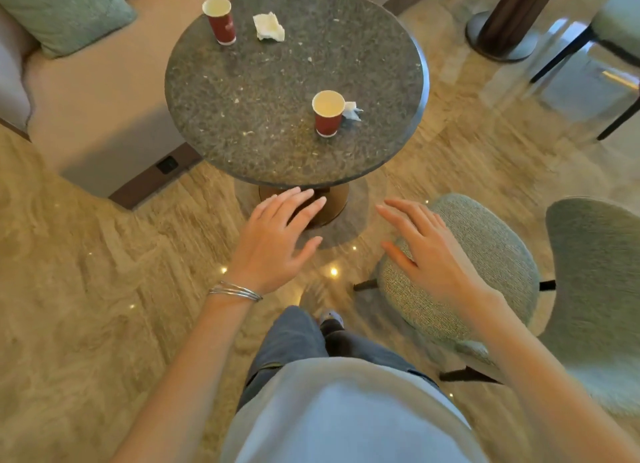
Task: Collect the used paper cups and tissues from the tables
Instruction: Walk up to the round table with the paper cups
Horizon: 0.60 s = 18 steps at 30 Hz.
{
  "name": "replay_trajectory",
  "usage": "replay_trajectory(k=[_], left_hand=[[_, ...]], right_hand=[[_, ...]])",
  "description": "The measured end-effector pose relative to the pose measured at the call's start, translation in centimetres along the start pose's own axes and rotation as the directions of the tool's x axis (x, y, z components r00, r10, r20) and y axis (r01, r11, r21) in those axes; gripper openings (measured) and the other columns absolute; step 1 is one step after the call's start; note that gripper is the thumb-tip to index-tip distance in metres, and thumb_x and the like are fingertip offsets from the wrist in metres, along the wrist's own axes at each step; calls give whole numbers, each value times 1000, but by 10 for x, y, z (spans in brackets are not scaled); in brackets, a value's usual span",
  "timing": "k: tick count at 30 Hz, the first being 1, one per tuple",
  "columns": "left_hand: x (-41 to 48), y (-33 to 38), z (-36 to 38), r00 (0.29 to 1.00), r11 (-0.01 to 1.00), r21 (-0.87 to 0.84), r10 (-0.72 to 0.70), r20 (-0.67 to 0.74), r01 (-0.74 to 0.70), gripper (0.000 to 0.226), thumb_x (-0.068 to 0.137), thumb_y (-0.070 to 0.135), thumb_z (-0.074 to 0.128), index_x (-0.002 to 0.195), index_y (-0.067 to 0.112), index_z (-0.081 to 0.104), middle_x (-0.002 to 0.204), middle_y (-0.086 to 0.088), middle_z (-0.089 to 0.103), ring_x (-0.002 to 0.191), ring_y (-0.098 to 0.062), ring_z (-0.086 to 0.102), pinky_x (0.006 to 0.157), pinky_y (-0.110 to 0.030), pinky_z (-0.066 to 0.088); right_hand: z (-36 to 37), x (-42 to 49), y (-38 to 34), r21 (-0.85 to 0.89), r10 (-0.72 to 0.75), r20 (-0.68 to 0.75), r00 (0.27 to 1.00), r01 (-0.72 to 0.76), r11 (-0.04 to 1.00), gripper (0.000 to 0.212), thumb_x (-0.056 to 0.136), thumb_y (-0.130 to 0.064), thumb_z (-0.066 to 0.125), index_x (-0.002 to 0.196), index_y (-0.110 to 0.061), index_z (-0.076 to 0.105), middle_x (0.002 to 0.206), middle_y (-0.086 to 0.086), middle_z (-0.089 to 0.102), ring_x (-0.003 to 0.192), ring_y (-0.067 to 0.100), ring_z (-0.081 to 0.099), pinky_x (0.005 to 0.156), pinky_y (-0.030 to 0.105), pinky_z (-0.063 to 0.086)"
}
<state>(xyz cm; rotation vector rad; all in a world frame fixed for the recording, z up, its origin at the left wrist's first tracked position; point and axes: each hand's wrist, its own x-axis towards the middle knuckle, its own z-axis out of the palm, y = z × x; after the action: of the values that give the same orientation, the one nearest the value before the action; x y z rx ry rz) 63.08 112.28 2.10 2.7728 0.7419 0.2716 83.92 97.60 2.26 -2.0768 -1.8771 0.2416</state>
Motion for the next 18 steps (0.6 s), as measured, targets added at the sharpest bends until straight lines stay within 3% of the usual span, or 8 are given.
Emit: replay_trajectory(k=[7, 12, 18], left_hand=[[61, -47, 21, 999, 1000, -12, -17, 37, 17, 50, 90, 36, 50, 137, 17, 43, 139, -5, 46, 132, -22, 37, 108, -37, 27], [114, -98, 25, 997, 999, -13, 36, 70, -35, 50, 89, 34, 54, 134, 16, 46, 137, -6, 48, 129, -24, 41, 104, -38, 31], [201, -157, 8, 989, 992, -6, 126, 72, -126, 51, 88, 36, 54, 133, 14, 47, 136, -9, 49, 128, -27, 43, 103, -43, 35]], right_hand=[[22, 49, 30, 8, 40, 41, 998, -40, 999, 47, 92, -33, 44, 134, -11, 42, 136, 9, 46, 126, 27, 43, 102, 42, 39], [32, 99, 50, -12, 109, 41, 993, -109, 994, 47, 89, -27, 53, 133, -11, 43, 135, 10, 48, 124, 29, 45, 99, 43, 41], [17, 187, 71, -44, 181, -14, 983, -182, 982, 45, 92, -31, 47, 131, -9, 46, 133, 11, 49, 123, 29, 46, 100, 41, 38]])
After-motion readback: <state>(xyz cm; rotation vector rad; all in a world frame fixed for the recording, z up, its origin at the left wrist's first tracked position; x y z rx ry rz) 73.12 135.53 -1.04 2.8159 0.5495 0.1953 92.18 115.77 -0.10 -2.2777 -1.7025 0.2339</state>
